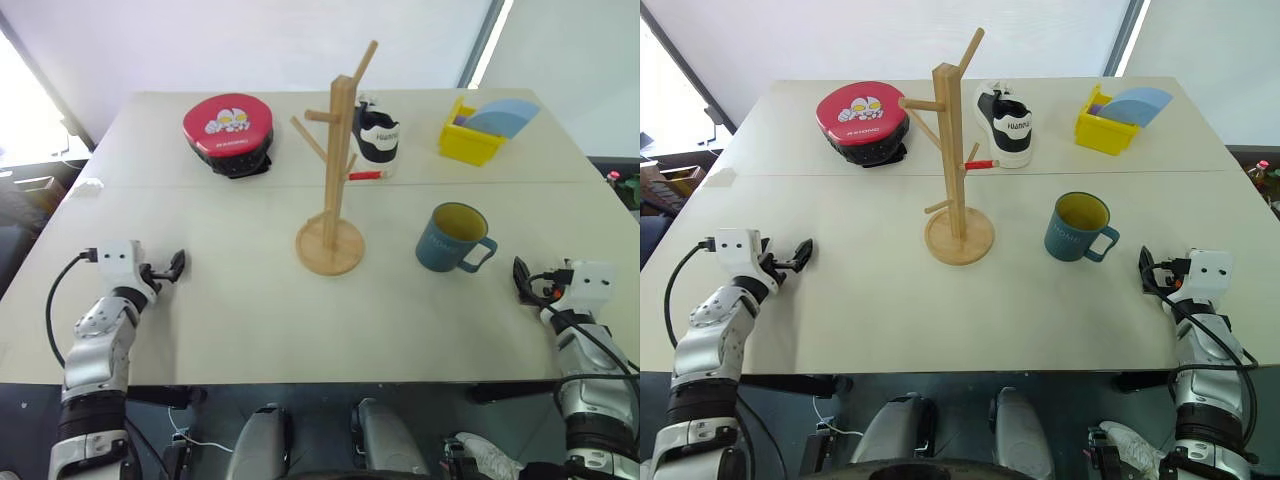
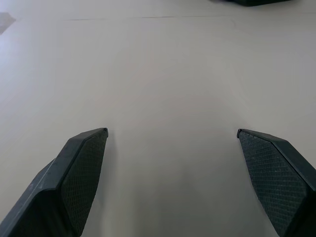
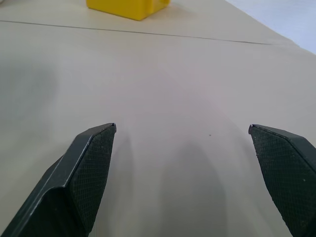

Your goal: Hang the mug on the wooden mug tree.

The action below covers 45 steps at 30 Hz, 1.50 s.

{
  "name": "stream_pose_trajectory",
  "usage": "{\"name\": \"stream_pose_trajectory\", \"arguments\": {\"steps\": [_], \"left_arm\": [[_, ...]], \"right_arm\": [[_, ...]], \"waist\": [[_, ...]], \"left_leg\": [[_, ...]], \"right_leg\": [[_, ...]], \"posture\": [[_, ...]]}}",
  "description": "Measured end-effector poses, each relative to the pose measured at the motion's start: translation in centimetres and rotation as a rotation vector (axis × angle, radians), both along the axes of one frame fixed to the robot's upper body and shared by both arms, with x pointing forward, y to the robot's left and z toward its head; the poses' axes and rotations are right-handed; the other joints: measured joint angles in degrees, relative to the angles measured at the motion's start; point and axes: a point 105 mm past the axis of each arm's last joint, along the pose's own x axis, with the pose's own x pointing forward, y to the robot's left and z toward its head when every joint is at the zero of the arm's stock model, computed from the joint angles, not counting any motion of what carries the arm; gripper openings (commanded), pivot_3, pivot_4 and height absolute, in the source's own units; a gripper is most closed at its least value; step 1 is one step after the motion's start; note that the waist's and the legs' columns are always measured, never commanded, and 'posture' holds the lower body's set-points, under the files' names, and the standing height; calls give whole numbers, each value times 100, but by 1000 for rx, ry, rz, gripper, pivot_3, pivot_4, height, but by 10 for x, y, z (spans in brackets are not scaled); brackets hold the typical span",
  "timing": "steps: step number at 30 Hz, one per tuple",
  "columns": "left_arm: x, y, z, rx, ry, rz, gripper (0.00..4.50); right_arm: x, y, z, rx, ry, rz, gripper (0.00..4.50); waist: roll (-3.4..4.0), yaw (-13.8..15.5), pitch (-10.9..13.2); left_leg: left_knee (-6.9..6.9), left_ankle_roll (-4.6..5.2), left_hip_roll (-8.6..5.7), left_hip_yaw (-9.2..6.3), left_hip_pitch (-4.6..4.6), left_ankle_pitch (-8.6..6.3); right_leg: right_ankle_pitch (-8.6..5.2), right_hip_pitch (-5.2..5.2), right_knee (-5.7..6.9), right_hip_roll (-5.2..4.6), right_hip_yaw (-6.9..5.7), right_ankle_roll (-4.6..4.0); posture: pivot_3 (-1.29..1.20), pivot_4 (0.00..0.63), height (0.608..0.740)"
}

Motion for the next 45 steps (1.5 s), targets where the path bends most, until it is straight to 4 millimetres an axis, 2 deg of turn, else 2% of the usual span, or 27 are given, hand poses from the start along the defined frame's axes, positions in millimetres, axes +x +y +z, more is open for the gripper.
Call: {"name": "stream_pose_trajectory", "arguments": {"steps": [15,19,23,27,31,36,38,40,45], "left_arm": [[3,-2,4,-2,-14,-12,4500],[-4,-15,7,-20,-31,-99,4500],[-12,-49,13,-22,-52,-287,4500],[-31,-103,13,-28,-36,-592,4500],[-55,-158,19,-44,-23,-886,4500],[-79,-210,29,-38,-35,-1148,4500],[-83,-223,34,-34,-47,-1211,4500],[-83,-228,38,-24,-57,-1233,4500],[-82,-232,42,-9,-66,-1254,4500]], "right_arm": [[-2,-2,-1,-9,6,-15,4436],[-9,1,-5,-6,13,-8,4436],[-14,9,1,-10,-6,36,4436],[-26,20,2,-31,9,113,4436],[-35,44,-6,-52,63,243,4436],[-36,72,-5,-44,55,340,4436],[-32,83,-4,-31,33,353,4436],[-27,88,-2,-19,9,335,4436],[-13,83,10,-11,-60,251,4436]], "waist": [[0,-3,0],[0,-3,0],[0,5,0],[2,5,0],[6,1,0],[14,-4,0],[14,2,0],[14,-1,1],[16,6,1]], "left_leg": [[0,0,0,0,0,0],[0,0,0,0,-3,0],[0,0,0,1,-2,0],[-5,-1,2,0,-5,-1],[-6,-1,3,0,-4,-1],[-6,0,4,0,-3,-1],[-5,0,4,0,-3,0],[-4,0,4,0,-3,0],[-2,1,1,1,-5,0]], "right_leg": [[0,0,0,1,-1,0],[-1,0,-3,0,1,-1],[-11,0,-3,-3,3,-20],[-14,0,-11,-6,3,-24],[-15,0,-13,-7,5,-26],[-16,0,-13,-4,4,-28],[-16,0,-12,-1,4,-28],[-16,0,-12,2,4,-27],[-16,0,-13,9,3,-26]], "posture": [[0,150,735],[0,150,735],[0,150,735],[0,150,735],[0,150,735],[0,150,735],[0,150,735],[0,150,735],[0,150,735]]}}
